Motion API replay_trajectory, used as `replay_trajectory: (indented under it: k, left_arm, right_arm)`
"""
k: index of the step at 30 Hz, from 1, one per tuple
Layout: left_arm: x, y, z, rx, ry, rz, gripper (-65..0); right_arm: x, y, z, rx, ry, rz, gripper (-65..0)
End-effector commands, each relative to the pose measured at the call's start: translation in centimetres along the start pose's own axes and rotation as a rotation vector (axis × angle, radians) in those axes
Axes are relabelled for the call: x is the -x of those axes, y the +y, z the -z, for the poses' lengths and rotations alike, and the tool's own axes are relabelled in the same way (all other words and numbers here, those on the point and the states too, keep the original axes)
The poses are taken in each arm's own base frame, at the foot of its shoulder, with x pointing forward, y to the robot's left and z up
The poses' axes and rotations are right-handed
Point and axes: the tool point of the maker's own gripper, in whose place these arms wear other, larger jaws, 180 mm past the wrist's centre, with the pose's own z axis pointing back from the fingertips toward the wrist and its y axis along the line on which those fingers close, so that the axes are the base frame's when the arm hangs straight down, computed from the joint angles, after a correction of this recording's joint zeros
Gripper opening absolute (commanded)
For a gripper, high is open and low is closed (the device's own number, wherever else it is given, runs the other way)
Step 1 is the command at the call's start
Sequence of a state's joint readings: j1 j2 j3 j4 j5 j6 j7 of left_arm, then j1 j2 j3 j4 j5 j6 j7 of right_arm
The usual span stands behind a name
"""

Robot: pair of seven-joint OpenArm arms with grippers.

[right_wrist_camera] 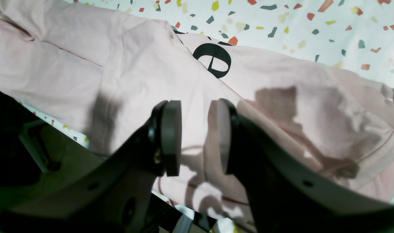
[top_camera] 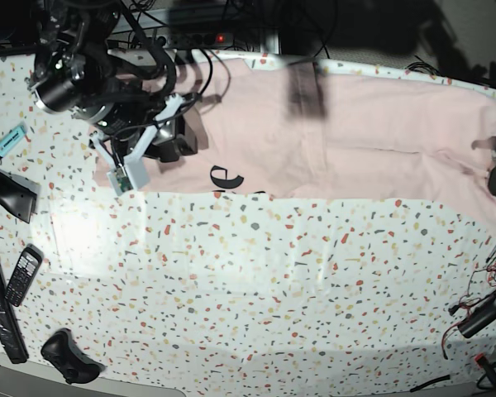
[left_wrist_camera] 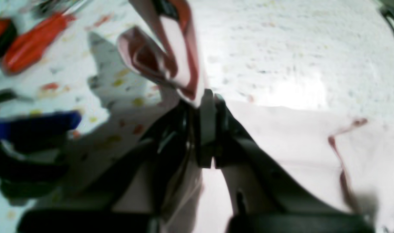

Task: Fold the T-shirt properly
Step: 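Lift the strip end with the left gripper and fold it toward the right gripper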

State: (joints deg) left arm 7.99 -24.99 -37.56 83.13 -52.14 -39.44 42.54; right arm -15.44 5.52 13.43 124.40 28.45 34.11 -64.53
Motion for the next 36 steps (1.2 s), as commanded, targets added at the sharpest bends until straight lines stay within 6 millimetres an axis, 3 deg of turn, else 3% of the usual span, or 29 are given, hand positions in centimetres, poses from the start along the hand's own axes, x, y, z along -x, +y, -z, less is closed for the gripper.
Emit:
replay_trajectory:
  k: [1, 8, 13, 17, 23, 36]
  left_arm:
    - [-1.6, -1.2, -0.3, 0.026, -0.04, 0.048, -65.0]
    - [-1.5, -7.7, 0.4, 0.135, -0.059, 0.087, -65.0]
    - [1.9, -11.6, 2.4, 0.249, 0.082, 0.087, -65.0]
    - [3.3, -14.2, 3.3, 0.326, 0.128, 0.101, -65.0]
    - [5.1, -15.7, 3.8, 0.366, 0.197, 0.133, -65.0]
    - [5.4, -16.2, 3.9, 0.379, 0.205, 0.136, -65.0]
  right_arm:
    - [-1.3, 0.2, -0.3, -0.007, -0.053, -0.024, -46.4]
    - [-1.3, 0.2, -0.3, -0.007, -0.053, -0.024, -46.4]
    - [-1.3, 0.2, -0.3, -0.007, -0.053, -0.024, -46.4]
    - [-1.3, 0.2, -0.3, -0.007, -0.053, -0.024, -46.4]
    - [-1.4, 0.2, -0.3, -0.007, -0.053, -0.024, -46.4]
    - [-1.7, 0.2, -0.3, -0.007, -0.075, -0.024, -46.4]
